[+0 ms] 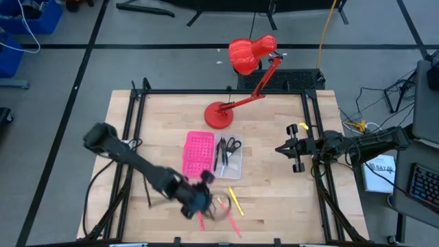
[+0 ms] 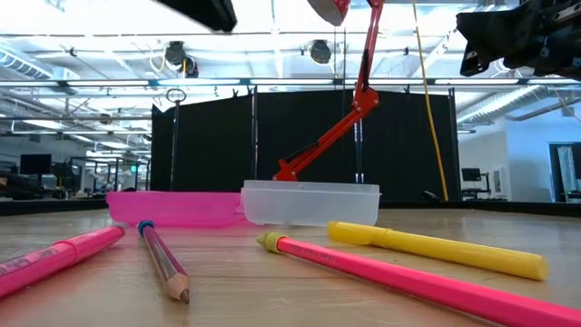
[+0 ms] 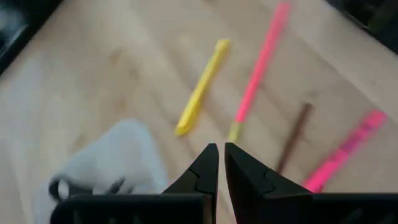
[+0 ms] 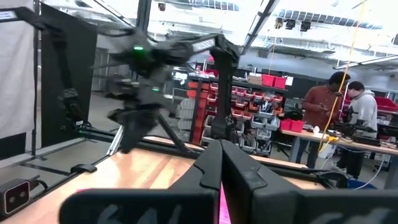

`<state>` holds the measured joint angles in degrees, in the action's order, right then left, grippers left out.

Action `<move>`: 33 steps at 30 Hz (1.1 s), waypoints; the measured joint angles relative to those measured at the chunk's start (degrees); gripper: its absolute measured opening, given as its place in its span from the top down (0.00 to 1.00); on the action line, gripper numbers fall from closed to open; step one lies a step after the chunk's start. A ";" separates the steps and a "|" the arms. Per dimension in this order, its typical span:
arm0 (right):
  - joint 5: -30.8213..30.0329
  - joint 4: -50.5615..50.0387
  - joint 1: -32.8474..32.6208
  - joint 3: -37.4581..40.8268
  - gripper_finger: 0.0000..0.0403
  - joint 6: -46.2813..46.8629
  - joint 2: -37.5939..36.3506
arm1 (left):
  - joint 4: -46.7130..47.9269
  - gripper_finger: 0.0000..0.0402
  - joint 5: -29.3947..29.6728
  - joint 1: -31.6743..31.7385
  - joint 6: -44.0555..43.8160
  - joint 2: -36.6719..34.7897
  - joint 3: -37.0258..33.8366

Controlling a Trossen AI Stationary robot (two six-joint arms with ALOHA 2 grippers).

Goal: Pick & place school supplies into a supply box
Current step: Put the pink pen into the supply box

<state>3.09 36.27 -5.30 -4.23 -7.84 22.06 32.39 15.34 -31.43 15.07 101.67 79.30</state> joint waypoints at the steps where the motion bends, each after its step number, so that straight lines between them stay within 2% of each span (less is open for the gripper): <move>1: 0.00 0.00 0.00 0.00 1.00 0.29 0.00 | 2.14 0.91 0.05 -0.81 1.72 1.99 3.00; 4: 0.00 -0.05 0.00 0.00 1.00 0.92 0.02 | 6.44 0.91 -0.55 -2.63 3.43 6.79 8.66; 7: 0.00 -0.09 0.00 0.00 1.00 0.94 0.04 | 6.89 0.91 -2.97 -3.60 5.56 9.81 10.61; 9: 0.00 -0.20 0.00 -0.02 1.00 0.89 0.04 | 6.97 0.91 -1.98 -4.41 6.42 10.97 11.21; 12: -0.02 -0.35 0.00 -0.02 1.00 0.68 0.05 | 6.53 0.89 1.56 -5.57 4.73 12.20 11.24; 17: -0.02 -0.15 0.00 -0.02 1.00 -0.64 0.07 | 7.04 0.77 -4.36 -6.21 3.28 12.37 11.24; 23: -0.02 -0.15 0.00 -0.02 1.00 -0.58 0.07 | 8.15 0.61 -9.42 -6.57 5.77 12.37 11.22; 27: -0.02 -0.60 0.00 -0.04 1.00 -0.39 0.07 | 7.01 0.57 -9.45 -5.72 5.45 12.32 8.51; 33: -0.03 -1.20 0.00 -0.04 1.00 -0.39 0.09 | 7.01 0.56 -10.01 -5.91 11.31 12.32 6.12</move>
<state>3.06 35.07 -5.30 -4.27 -8.23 22.15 39.40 5.34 -37.34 26.38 113.99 85.42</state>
